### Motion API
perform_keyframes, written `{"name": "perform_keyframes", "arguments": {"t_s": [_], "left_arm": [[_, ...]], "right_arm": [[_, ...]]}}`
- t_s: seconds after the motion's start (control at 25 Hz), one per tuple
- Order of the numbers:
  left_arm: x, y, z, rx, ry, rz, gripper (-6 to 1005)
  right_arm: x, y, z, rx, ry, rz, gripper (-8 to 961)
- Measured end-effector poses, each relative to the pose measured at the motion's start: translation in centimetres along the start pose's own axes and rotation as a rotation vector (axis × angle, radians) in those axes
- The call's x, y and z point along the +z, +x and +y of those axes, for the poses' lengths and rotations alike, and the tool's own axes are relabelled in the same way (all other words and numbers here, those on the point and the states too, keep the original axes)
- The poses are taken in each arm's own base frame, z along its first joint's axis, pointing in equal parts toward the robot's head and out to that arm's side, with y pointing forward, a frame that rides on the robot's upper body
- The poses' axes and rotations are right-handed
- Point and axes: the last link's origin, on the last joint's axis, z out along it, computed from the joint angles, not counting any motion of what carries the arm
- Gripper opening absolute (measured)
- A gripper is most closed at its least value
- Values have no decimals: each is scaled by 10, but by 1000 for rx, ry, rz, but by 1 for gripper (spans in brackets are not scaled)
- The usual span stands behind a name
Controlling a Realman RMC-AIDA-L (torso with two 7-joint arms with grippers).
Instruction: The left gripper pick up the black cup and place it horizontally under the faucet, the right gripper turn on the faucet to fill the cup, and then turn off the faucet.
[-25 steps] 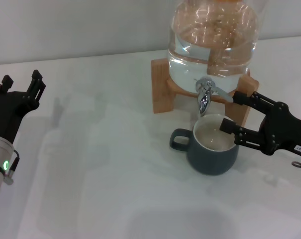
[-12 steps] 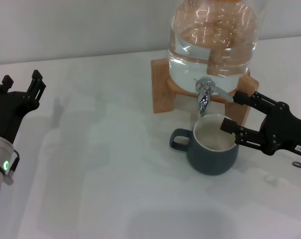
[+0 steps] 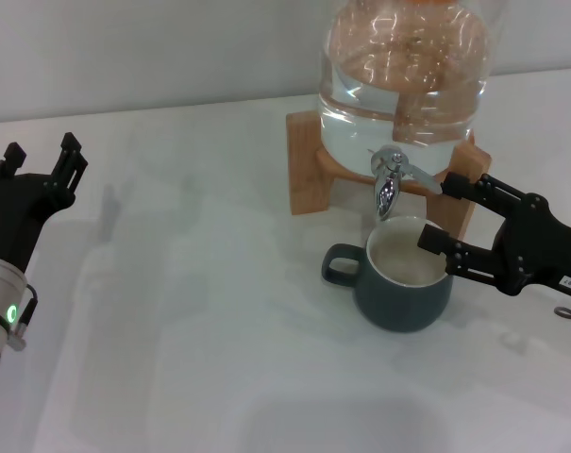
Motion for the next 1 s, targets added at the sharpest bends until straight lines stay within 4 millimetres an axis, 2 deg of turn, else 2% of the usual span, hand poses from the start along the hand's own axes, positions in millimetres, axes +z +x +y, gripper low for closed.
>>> {"name": "perform_keyframes", "arguments": {"t_s": [0.52, 1.0], "left_arm": [[-1, -1, -1, 1, 3, -2, 760], [0, 0, 0, 0, 0, 0, 760]], "right_arm": [[-12, -6, -4, -13, 76, -57, 828], [0, -6, 6, -48, -51, -11, 828]]}}
